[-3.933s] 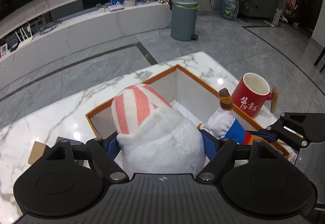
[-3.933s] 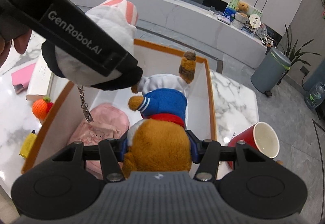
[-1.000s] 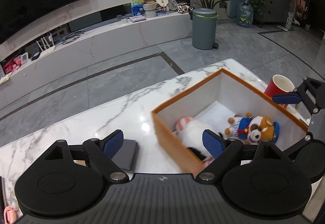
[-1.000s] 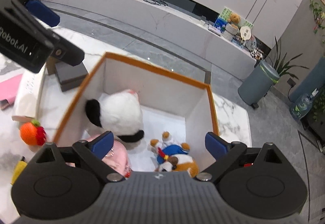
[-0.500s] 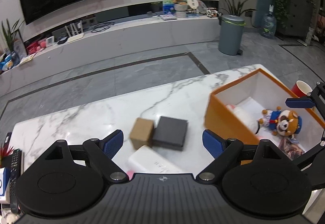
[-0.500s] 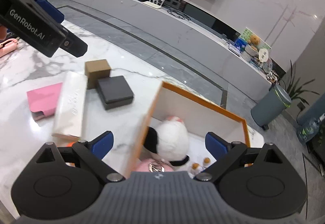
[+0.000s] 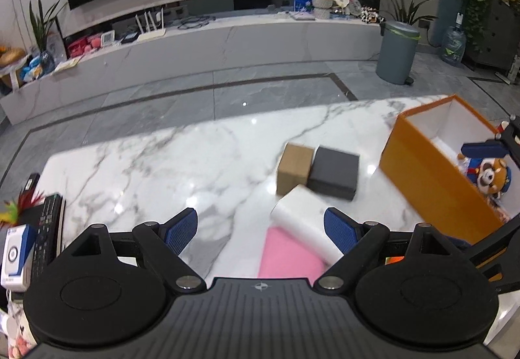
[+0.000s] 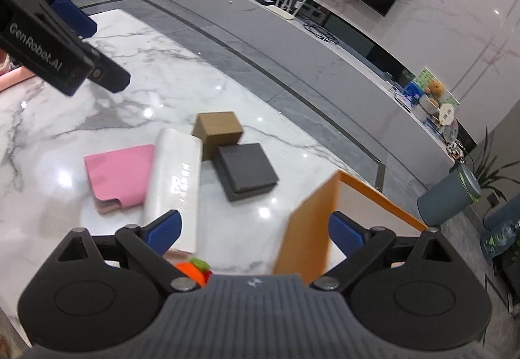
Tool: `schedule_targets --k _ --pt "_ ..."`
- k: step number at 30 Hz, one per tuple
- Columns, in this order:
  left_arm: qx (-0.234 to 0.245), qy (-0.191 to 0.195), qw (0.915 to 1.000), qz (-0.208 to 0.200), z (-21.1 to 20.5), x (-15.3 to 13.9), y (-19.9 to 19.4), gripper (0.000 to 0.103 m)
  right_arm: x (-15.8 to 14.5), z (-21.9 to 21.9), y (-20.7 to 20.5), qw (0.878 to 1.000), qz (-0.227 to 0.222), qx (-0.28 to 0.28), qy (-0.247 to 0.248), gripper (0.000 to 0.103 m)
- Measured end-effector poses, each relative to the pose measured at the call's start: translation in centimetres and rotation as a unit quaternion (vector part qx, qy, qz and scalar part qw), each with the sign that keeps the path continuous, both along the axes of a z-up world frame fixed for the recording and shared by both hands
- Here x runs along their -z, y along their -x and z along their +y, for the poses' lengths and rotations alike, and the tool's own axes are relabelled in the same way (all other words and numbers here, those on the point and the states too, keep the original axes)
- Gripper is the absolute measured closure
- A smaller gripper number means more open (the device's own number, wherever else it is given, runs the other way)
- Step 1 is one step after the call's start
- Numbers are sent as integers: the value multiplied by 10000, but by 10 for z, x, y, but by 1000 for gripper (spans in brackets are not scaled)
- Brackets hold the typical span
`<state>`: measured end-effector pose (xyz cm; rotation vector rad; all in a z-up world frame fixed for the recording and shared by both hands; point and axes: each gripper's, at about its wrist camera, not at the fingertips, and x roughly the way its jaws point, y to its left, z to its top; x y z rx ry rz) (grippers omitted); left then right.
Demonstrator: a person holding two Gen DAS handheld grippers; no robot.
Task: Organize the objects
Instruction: 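Move both tools away from the box toward the pink pouch and white glasses case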
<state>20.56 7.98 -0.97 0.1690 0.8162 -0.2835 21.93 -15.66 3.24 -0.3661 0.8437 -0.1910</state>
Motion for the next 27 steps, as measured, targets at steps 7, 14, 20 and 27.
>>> schedule_targets --k 7,14,20,27 --pt "80 -174 9992 344 22 40 9 1 20 23 -24 9997 181 -134 -7 6" --pt "193 -17 9985 503 36 70 13 1 54 29 -42 9986 385 -23 -375 6" --pt "420 50 9975 559 33 87 11 1 83 26 -53 9967 559 76 -583 6" --pt "549 295 9962 613 19 92 7 1 93 21 -66 9949 649 50 -766 7"
